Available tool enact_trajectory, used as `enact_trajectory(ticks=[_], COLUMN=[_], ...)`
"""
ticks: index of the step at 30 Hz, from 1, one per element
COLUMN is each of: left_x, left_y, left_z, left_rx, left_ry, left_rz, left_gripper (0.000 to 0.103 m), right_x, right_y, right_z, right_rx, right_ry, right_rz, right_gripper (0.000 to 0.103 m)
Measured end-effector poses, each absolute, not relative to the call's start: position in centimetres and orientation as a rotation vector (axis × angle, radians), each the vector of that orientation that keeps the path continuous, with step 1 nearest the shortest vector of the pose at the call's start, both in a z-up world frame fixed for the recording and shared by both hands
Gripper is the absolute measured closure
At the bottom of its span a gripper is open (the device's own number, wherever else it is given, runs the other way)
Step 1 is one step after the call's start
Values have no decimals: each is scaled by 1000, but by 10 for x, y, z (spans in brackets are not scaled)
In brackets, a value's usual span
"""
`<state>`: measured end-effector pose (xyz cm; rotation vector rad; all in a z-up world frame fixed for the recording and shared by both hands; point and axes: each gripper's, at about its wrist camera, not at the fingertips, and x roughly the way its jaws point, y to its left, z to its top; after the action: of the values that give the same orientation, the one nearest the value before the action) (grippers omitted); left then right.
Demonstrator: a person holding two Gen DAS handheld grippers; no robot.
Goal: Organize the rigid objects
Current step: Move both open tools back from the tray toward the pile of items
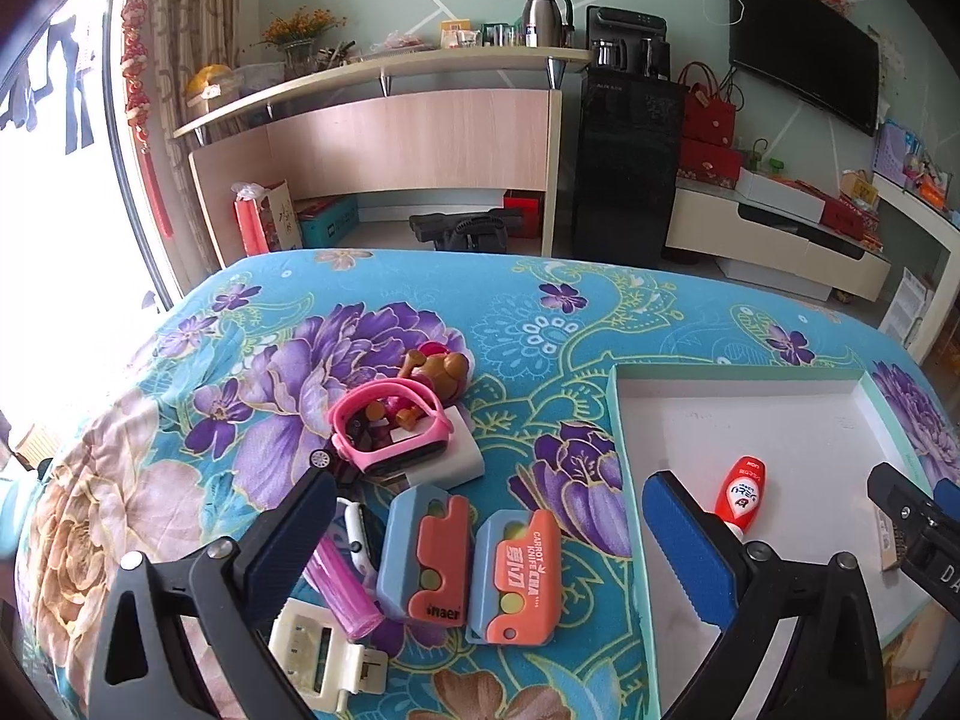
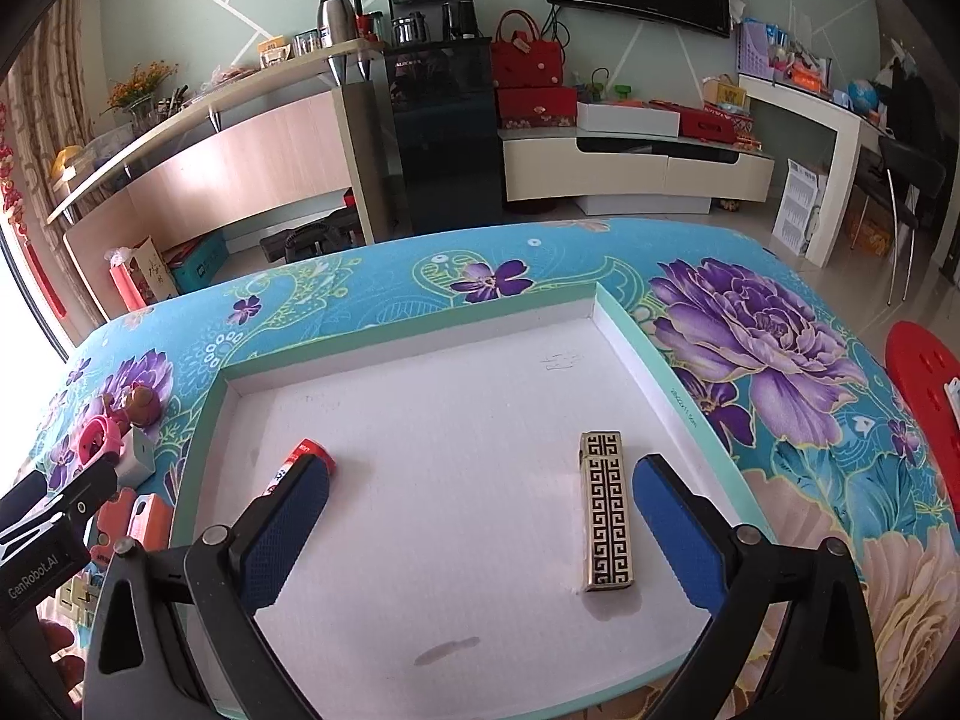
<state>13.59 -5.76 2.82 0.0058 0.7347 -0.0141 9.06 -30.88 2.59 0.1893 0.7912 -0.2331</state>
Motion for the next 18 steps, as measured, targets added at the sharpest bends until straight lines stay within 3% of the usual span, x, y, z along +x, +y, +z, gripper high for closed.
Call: enact_trajectory(ticks=[18], left_x=[114], left_y=[11], left_z=[45], left_rx=[-54], left_ry=[713], left_rz=[83], left_gripper=[0], right_x=[104], right_y=[-251], right_z=[38], right_rx=[207], right_ry=[712], right_rz=[-89], right_gripper=[2])
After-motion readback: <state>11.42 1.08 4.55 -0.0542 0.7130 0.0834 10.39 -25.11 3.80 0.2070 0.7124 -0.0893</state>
